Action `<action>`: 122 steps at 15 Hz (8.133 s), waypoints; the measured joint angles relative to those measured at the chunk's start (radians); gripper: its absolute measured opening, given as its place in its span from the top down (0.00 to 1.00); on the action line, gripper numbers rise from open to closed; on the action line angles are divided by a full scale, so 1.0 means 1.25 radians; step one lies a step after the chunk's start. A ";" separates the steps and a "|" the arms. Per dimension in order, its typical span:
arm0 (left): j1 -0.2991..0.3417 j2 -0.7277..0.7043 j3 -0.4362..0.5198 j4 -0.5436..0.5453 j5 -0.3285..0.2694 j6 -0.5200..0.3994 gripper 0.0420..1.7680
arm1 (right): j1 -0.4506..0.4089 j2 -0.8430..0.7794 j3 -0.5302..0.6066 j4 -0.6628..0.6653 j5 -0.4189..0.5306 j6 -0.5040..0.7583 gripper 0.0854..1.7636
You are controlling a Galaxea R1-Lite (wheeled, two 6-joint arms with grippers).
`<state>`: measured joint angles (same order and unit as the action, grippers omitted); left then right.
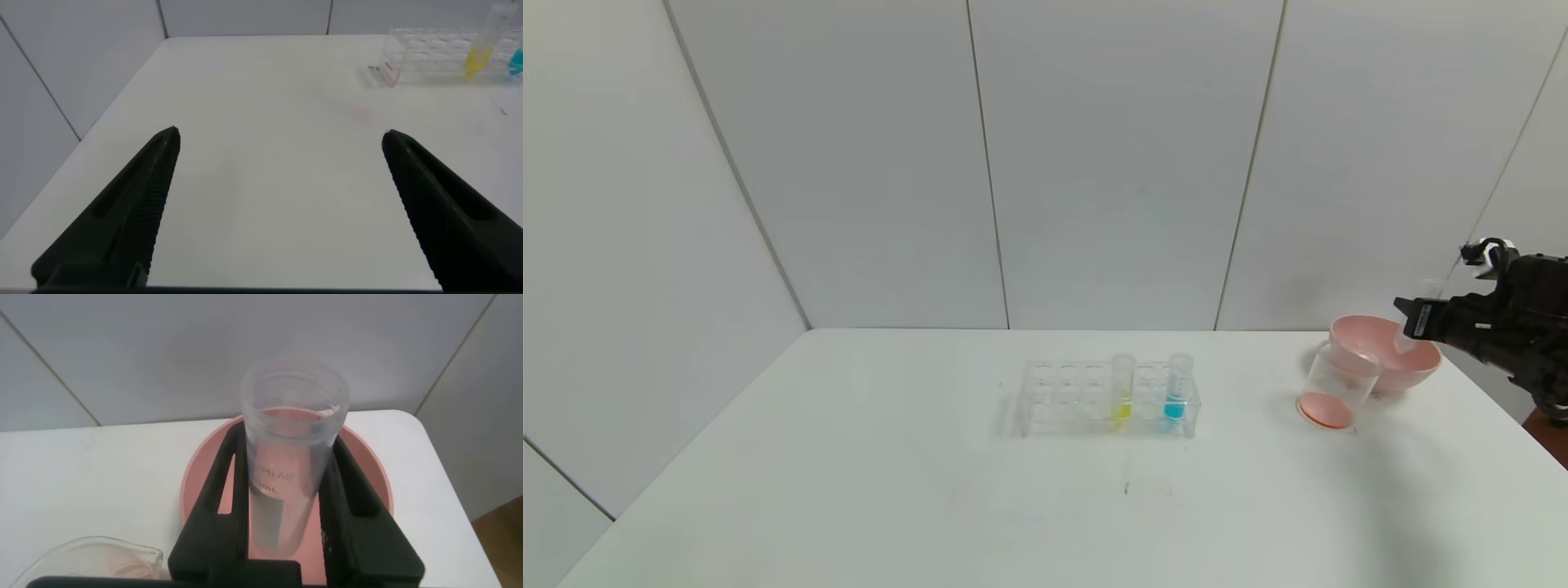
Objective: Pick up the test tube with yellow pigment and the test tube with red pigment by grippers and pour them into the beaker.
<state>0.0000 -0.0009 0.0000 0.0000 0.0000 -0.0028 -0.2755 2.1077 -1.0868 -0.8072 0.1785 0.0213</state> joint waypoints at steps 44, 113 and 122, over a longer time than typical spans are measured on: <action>0.000 0.000 0.000 0.000 0.000 0.000 0.00 | 0.877 0.019 0.208 -0.185 -0.591 0.192 0.04; 0.000 0.000 0.000 0.000 0.000 0.000 0.00 | -0.058 -0.026 0.127 -0.201 0.379 -1.107 0.74; 0.000 0.000 0.000 0.000 0.000 0.000 0.00 | -0.026 -0.030 0.161 -0.275 0.377 -1.338 0.74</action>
<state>0.0000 -0.0009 0.0000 0.0000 0.0000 -0.0028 -0.3079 2.0706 -0.8860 -1.1506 0.6491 -1.6511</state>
